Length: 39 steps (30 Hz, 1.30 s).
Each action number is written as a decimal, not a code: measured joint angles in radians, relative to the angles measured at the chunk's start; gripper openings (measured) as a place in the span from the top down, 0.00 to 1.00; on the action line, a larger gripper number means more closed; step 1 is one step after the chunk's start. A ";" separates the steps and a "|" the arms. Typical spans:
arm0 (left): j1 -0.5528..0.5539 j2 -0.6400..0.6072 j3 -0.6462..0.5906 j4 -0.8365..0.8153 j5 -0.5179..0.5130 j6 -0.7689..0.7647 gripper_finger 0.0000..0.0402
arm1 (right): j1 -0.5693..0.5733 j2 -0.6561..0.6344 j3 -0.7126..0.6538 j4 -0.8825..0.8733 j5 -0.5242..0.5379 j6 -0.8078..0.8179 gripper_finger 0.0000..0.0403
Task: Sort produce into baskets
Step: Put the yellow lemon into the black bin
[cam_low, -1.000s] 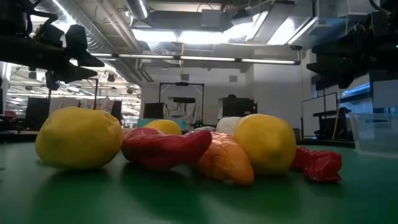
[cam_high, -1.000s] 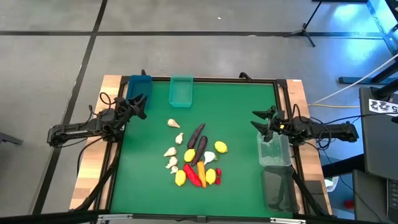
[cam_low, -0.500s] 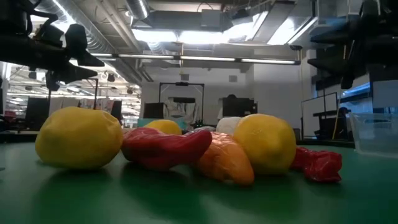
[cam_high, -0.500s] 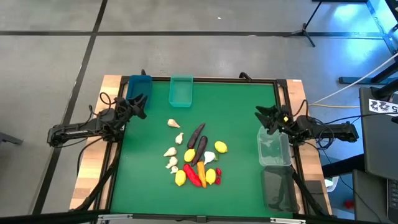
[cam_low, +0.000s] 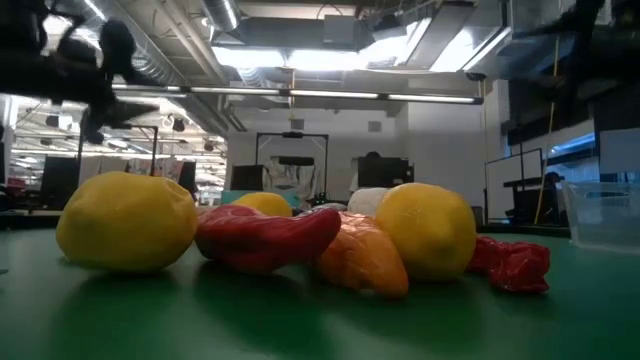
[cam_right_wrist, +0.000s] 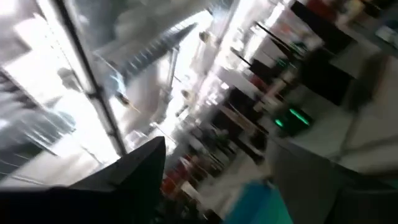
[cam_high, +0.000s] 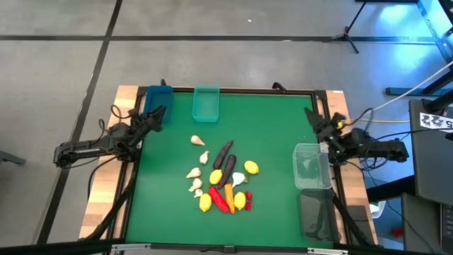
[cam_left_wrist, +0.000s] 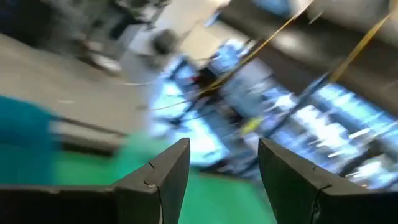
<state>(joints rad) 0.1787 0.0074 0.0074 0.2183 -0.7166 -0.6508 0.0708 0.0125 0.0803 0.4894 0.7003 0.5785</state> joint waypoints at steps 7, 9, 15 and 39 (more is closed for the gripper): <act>-0.002 0.000 0.059 0.231 0.317 -0.034 0.54 | 0.000 0.156 0.310 -0.041 -0.086 -0.282 0.30; -0.002 0.006 0.109 0.212 0.355 -0.035 0.54 | 0.000 0.239 0.434 -0.137 -0.119 -0.336 0.30; -0.002 0.108 0.341 0.067 0.423 0.019 0.54 | 0.001 0.555 0.864 -0.640 -0.173 -0.292 0.30; -0.002 0.663 0.910 -0.900 0.480 0.174 0.54 | 0.014 1.730 1.479 -1.705 -0.660 -0.119 0.30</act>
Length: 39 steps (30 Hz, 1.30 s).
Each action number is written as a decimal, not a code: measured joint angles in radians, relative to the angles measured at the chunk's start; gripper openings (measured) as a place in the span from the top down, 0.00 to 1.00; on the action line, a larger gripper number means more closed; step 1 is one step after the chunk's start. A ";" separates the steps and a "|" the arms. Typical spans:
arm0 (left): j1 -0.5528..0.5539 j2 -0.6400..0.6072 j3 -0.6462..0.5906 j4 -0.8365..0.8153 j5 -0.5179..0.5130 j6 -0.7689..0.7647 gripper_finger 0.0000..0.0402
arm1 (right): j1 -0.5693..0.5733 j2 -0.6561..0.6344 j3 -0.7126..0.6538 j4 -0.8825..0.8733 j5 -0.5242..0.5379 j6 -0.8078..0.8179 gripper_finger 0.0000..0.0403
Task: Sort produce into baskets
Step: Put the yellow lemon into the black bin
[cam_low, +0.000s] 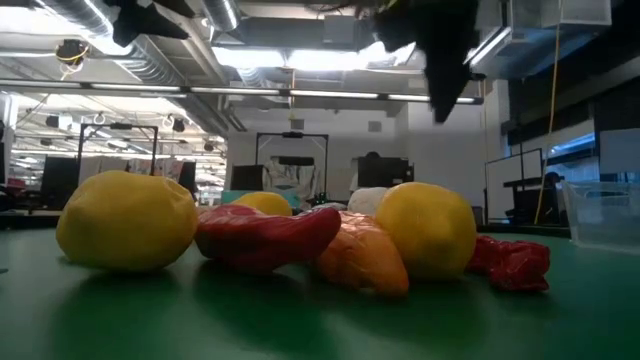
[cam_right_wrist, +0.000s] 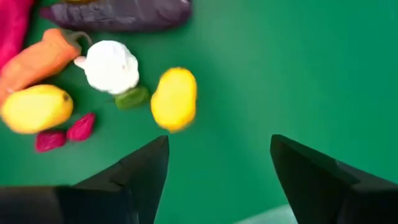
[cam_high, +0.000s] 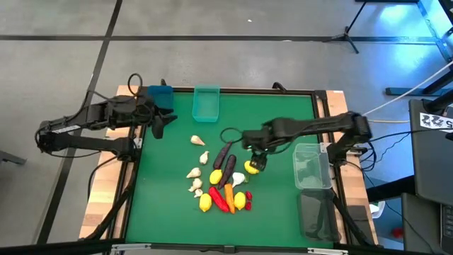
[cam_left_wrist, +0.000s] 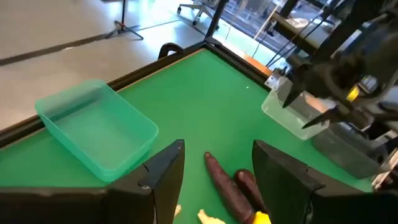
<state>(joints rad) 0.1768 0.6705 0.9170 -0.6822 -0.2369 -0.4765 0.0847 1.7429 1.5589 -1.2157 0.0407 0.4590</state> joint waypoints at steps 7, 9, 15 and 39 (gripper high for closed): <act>0.000 -0.009 0.001 -0.059 0.021 0.024 0.54 | 0.008 0.104 0.001 0.131 -0.057 -0.041 0.24; 0.000 -0.012 0.001 -0.074 0.025 0.034 0.54 | 0.007 0.108 -0.005 0.152 -0.052 -0.032 0.18; 0.000 -0.012 0.001 -0.095 0.035 0.038 0.54 | 0.017 0.109 -0.102 0.194 -0.029 0.044 0.05; 0.000 -0.010 -0.028 -0.100 0.035 0.006 0.54 | 0.012 0.109 -0.416 0.579 0.018 0.120 0.29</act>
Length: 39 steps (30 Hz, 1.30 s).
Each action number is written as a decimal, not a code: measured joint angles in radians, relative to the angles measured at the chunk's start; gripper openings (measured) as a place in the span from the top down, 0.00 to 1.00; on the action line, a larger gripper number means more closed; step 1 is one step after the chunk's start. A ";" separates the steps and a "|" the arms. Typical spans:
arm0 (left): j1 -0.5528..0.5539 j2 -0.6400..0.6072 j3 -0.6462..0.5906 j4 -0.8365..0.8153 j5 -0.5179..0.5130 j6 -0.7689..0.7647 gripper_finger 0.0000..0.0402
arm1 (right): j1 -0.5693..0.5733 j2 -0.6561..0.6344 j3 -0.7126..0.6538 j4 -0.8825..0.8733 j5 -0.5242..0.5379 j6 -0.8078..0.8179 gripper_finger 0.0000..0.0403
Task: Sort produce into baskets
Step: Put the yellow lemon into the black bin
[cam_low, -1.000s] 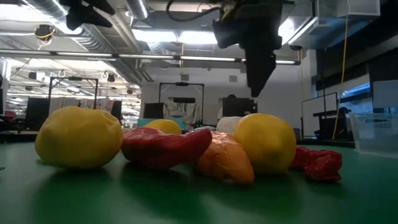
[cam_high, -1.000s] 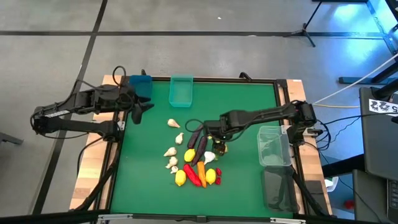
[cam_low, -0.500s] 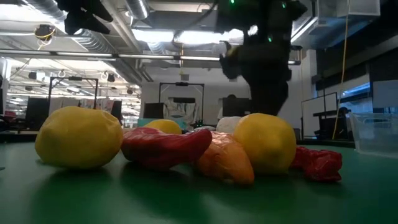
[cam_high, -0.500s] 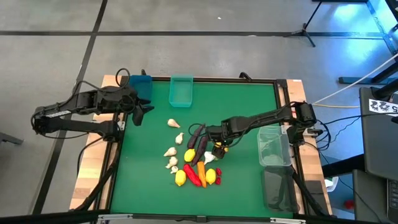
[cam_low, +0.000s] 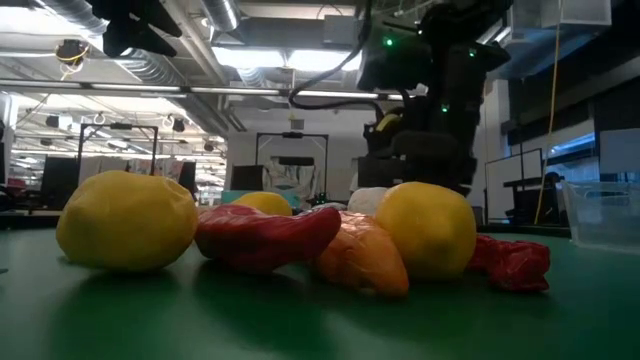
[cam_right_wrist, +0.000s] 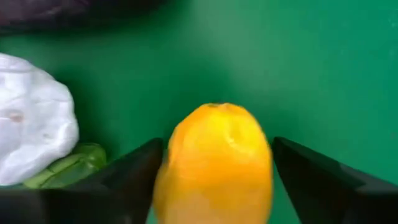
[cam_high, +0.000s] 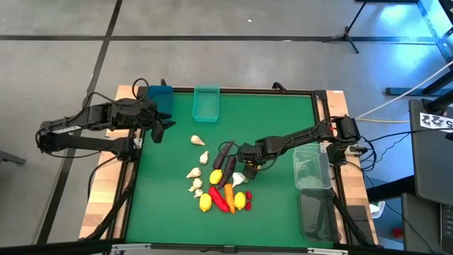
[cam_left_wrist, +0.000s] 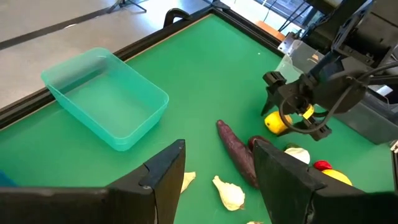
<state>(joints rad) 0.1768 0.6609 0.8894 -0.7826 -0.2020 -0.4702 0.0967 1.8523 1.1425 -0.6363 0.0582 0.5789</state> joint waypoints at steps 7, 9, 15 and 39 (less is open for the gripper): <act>0.000 0.000 0.000 0.000 0.000 -0.002 0.54 | 0.001 -0.008 -0.004 -0.002 -0.026 0.000 0.59; 0.000 0.000 0.000 0.000 0.000 -0.002 0.54 | 0.001 -0.013 -0.002 -0.001 -0.029 0.002 0.59; 0.000 0.000 0.000 0.000 0.000 0.002 0.54 | 0.015 -0.080 0.010 -0.022 -0.024 0.048 0.59; 0.000 0.000 0.000 -0.023 -0.001 -0.006 0.54 | 0.778 -0.502 0.011 -0.589 0.015 1.301 0.53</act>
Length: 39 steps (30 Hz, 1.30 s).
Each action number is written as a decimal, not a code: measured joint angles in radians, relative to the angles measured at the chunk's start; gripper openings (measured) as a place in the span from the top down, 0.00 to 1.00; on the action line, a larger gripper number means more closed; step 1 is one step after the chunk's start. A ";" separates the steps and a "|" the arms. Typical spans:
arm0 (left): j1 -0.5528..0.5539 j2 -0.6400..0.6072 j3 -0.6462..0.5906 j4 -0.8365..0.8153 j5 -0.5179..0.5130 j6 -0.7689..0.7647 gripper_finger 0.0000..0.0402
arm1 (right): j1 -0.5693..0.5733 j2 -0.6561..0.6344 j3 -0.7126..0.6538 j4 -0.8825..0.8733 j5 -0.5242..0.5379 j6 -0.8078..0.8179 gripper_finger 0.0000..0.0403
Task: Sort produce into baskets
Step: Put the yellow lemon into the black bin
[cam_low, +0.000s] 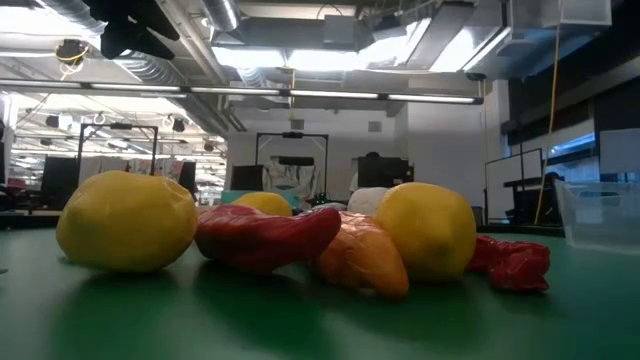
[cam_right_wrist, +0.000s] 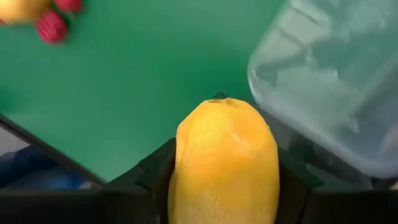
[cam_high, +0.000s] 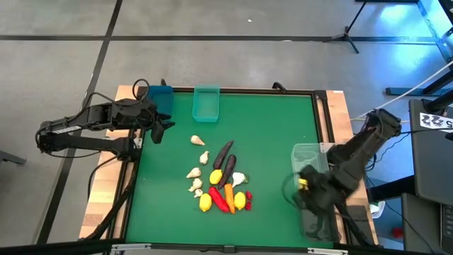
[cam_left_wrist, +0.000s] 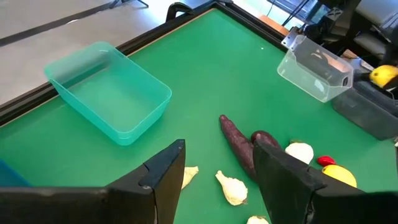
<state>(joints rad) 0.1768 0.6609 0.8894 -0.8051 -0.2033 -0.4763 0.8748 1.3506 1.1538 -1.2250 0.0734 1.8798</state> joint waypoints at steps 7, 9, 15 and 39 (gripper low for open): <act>0.000 0.001 0.000 0.000 -0.003 -0.027 0.54 | 0.183 0.005 0.000 0.009 -0.003 0.266 0.54; 0.000 0.001 0.000 0.000 -0.005 -0.025 0.54 | 0.206 0.006 0.000 0.012 -0.002 0.290 0.52; 0.001 0.001 0.000 0.000 -0.052 -0.023 0.54 | 0.219 0.006 -0.017 0.019 0.005 0.289 0.43; 0.001 0.001 0.000 -0.001 -0.056 -0.046 0.54 | -0.247 0.073 0.001 0.571 0.171 -0.745 0.36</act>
<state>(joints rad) 0.1776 0.6620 0.8894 -0.8059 -0.2592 -0.5222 0.6274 1.4237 1.1547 -0.6538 0.2449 1.1347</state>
